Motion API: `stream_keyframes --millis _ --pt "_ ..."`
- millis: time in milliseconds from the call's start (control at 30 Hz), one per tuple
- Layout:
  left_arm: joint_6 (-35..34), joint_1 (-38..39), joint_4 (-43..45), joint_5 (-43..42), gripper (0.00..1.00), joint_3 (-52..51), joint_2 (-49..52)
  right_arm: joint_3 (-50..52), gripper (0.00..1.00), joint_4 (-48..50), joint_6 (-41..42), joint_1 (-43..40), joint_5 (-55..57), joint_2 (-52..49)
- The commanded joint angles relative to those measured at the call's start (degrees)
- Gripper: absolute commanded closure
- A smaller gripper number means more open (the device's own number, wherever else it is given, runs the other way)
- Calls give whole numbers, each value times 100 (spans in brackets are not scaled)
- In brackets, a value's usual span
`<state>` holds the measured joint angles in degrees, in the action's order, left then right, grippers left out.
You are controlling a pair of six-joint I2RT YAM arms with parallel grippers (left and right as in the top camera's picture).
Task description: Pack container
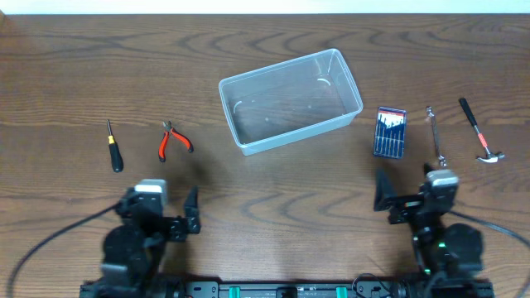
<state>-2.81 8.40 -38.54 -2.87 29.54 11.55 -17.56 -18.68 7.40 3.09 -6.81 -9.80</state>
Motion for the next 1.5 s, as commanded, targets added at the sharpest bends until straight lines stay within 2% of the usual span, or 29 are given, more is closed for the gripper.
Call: stream_keyframes --millis 0,100,300,367,433,467,500,533,567,667,733,800,867,900,1000,1067,1100,1133,1467 --pt "-57 4 -778 92 2 1473 1005 -1320 1 -553 -109 -28 72 -868" --pt "-52 4 -1639 -13 2 2402 2009 -2667 1 -1816 -109 -28 72 -2035" --pt "-52 4 -2898 -876 2 3613 4024 -5517 1 -4948 -306 -28 85 -4616" --pt "-55 4 -3071 -1029 2 3729 4474 -6205 1 -5488 -326 -28 44 -5248" --pt "-52 4 -3130 -1300 2 3746 4876 -6857 1 -5890 -129 -26 -553 -5880" --pt "-50 4 -3132 -1412 2 3746 5018 -7018 1 -5910 -232 -26 -754 -6054" --pt "-52 4 -3132 -1478 2 3746 5145 -7217 10 -5901 -415 -20 -1001 -6273" --pt "-50 4 -3121 -1596 2 3746 5298 -7412 37 -5890 -590 17 -1102 -6505" --pt "-52 7 -3117 -1598 8 3746 5399 -7545 51 -5890 -621 50 -1047 -6666" --pt "-33 15 -3115 -1427 30 3746 5650 -7879 74 -5884 -568 212 -739 -7182" --pt "-57 66 -3115 -1178 40 3746 5764 -8083 86 -5886 -575 376 -636 -7532" --pt "-57 151 -3115 -1054 44 3746 5805 -8231 89 -5836 -575 549 -461 -7831" --pt "-109 289 -3101 -933 52 3746 5805 -8319 97 -5727 -575 737 -245 -8098" --pt "-166 378 -3080 -881 59 3746 5803 -8332 99 -5598 -575 848 -146 -8244" --pt "-225 688 -2920 -750 75 3746 5807 -8332 99 -5261 -577 1038 0 -8570" --pt "-223 907 -2758 -638 81 3746 5807 -8332 99 -5051 -579 1091 0 -8791" --pt "-227 1036 -2658 -549 91 3746 5812 -8332 99 -4959 -581 1099 -2 -8911" --pt "-225 1150 -2564 -476 94 3746 5823 -8332 99 -4892 -610 1104 -4 -9020" --pt "-247 2059 -1598 -129 94 3744 6505 -8332 99 -4321 -925 1115 107 -9969"
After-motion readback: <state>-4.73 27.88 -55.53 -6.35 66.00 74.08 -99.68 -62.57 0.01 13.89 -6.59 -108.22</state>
